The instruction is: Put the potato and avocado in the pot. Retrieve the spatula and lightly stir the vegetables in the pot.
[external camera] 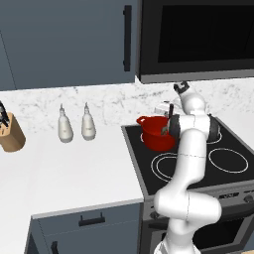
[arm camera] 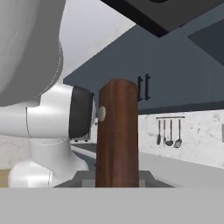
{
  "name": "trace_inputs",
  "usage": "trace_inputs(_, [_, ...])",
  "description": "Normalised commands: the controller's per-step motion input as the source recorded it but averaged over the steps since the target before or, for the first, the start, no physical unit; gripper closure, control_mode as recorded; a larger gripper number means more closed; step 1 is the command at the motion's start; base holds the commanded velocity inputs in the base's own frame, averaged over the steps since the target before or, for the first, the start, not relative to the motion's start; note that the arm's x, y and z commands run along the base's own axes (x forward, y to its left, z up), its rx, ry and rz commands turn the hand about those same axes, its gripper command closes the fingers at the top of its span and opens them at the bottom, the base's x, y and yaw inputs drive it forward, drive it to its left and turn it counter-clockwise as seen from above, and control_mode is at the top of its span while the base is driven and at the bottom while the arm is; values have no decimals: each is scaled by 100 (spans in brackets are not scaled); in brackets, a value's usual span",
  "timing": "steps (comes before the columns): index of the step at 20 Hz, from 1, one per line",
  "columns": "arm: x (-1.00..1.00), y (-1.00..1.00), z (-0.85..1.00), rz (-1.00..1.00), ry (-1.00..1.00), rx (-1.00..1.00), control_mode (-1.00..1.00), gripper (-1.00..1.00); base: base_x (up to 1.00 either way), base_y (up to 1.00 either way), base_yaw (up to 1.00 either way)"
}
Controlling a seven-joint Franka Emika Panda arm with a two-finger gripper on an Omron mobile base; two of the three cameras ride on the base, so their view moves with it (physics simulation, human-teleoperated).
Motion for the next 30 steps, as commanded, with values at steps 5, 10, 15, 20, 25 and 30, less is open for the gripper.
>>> trace_inputs(5, [-40,-3,0,0,3,0,-100,100,0,0,0])
trace_inputs(10, [-24,-4,2,2,7,0,-100,100,0,0,0])
trace_inputs(15, [31,0,0,1,0,0,-100,100,0,0,0])
trace_inputs(20, [47,1,0,2,-1,2,-100,100,0,0,0])
trace_inputs(25, [6,14,-21,5,-1,1,-100,100,0,0,0])
trace_inputs(30, [-15,6,-33,9,0,1,-100,100,0,0,0])
